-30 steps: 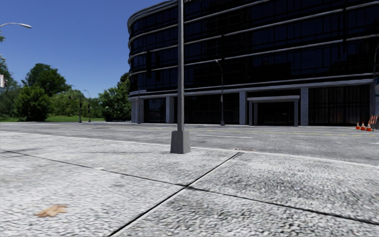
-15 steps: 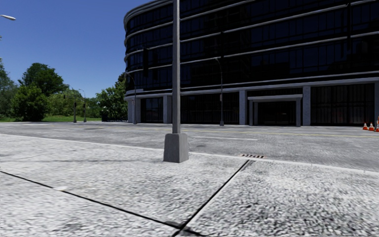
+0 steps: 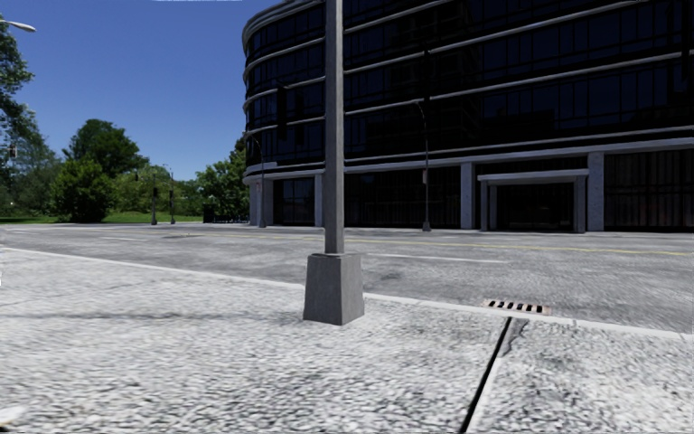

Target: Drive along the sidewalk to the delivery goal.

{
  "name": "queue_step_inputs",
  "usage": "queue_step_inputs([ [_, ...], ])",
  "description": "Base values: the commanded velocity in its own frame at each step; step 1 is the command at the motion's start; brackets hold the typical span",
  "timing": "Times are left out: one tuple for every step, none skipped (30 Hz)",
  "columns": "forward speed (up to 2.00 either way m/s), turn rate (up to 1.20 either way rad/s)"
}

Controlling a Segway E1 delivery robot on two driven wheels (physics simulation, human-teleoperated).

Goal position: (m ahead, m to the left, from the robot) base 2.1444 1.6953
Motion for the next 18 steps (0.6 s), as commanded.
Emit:
queue_step_inputs([
  [1.66, 0.47],
  [1.66, 0.47],
  [1.66, 0.47],
  [1.65, 0.47],
  [1.65, 0.47],
  [1.65, 0.47],
  [1.65, 0.47],
  [1.65, 0.47],
  [1.64, 0.47],
  [1.64, 0.47],
  [1.64, 0.47],
  [1.64, 0.47],
  [1.64, 0.48],
  [1.64, 0.55],
  [1.64, 0.55],
  [1.63, 0.58],
  [1.62, 0.58],
  [1.59, 0.58],
])
